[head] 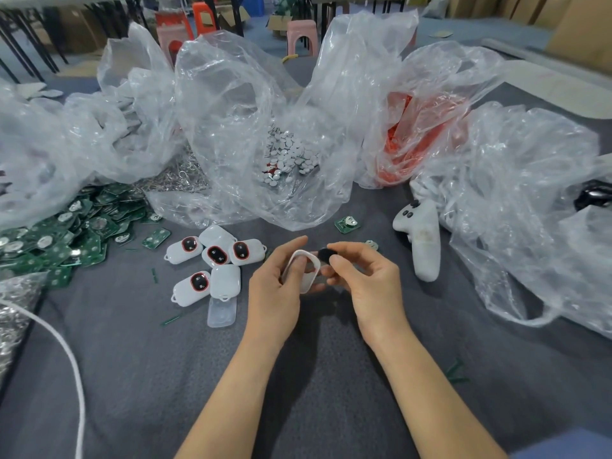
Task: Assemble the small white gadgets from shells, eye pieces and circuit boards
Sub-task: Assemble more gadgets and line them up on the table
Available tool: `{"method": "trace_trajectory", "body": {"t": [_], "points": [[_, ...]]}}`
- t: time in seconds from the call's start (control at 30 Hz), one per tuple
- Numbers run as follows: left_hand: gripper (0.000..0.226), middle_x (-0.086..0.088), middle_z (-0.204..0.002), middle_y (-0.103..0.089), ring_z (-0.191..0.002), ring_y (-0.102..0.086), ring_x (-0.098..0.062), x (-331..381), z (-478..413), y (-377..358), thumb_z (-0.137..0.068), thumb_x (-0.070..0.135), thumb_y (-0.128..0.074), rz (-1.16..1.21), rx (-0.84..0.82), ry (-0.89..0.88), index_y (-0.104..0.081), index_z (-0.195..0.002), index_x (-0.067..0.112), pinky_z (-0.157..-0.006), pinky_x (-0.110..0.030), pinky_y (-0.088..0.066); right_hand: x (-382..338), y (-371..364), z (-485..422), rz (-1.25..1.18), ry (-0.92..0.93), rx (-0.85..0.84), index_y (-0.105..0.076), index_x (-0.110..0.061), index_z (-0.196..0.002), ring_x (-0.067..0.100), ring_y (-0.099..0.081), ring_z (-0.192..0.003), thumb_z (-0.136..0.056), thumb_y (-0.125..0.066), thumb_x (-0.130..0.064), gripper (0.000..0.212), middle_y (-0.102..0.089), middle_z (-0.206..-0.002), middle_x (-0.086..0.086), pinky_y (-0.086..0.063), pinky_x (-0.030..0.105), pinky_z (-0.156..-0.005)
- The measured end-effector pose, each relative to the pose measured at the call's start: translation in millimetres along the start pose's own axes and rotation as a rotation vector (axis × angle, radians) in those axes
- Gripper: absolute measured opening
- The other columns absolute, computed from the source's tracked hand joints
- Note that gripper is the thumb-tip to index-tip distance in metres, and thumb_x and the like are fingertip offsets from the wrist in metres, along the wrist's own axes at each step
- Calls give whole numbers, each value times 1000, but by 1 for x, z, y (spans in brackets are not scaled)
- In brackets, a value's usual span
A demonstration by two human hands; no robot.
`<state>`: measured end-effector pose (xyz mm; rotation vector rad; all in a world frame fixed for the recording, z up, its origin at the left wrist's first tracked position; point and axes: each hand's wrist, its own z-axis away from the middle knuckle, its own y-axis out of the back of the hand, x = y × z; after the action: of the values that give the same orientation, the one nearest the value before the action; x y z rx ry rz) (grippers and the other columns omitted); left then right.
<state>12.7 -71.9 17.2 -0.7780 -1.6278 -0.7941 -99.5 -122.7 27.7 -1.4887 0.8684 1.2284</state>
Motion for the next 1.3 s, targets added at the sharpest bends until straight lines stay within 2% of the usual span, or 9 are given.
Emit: {"method": "trace_trajectory", "body": {"t": [0.1,0.17,0.33,0.43,0.53,0.73,0.97,1.13,1.3], "points": [[27,9,-81,-72,-74,-72,-13,1,1,-2,-97,2,-48,96,-7,38,-66,-106,21,-57,-21,-55,1,1,0,26,44,-19,-68,-6,-89,11,-69,-70,-82,-65,6,14,-73,-79,0,-52,19,-62],[26,11,-82,-72,-75,-71,-8,0,0,-1,-96,1,-49,92,-11,10,-65,-108,19,-57,-18,-54,2,0,0,117,142,-17,-67,-11,-85,11,-70,-78,-79,-66,10,21,-72,-82,-1,-52,17,-71],[49,11,-91,-73,-91,-66,0,0,-1,0,-88,-16,-46,91,-47,-22,-55,-122,18,-70,-13,-51,6,-2,5,529,633,-9,-67,-7,-83,3,-62,-91,-74,-64,12,22,-65,-93,2,-48,13,-80],[52,6,-98,-73,-96,-67,-10,-1,-1,0,-87,-17,-46,99,-30,-59,-48,-124,19,-75,-18,-52,7,0,6,607,715,40,-67,-5,-84,3,-61,-88,-74,-64,15,23,-66,-91,0,-52,20,-78],[32,6,-95,-73,-95,-67,-11,-1,0,-2,-92,-8,-53,108,5,-96,-48,-110,17,-73,-18,-52,6,0,7,620,743,41,-66,-4,-83,5,-63,-87,-73,-63,16,23,-68,-89,1,-53,23,-78],[29,21,-96,-71,-100,-65,-1,1,2,-2,-90,-9,-54,72,-28,-135,-49,-98,18,-81,-12,-48,6,-1,9,605,766,40,-67,-3,-85,6,-64,-90,-74,-64,16,22,-68,-92,2,-53,22,-81],[27,0,-103,-73,-110,-65,-14,-3,2,-1,-91,-7,-55,150,-24,-84,-48,-100,17,-93,-37,-51,7,-1,8,620,737,28,-69,-5,-87,3,-58,-85,-75,-69,11,20,-63,-89,3,-48,14,-79],[18,9,-94,-72,-94,-68,-6,-1,2,-2,-92,4,-60,129,-8,-67,-54,-97,19,-75,-16,-52,10,-2,6,552,666,32,-72,-6,-92,0,-58,-86,-79,-69,5,17,-54,-92,-1,-50,15,-78],[14,4,-90,-71,-87,-69,-9,1,2,-4,-91,8,-62,191,1,-16,-65,-98,20,-74,-20,-54,8,-2,7,359,462,6,-69,-12,-92,13,-67,-85,-83,-61,3,19,-67,-92,0,-52,17,-76]]}}
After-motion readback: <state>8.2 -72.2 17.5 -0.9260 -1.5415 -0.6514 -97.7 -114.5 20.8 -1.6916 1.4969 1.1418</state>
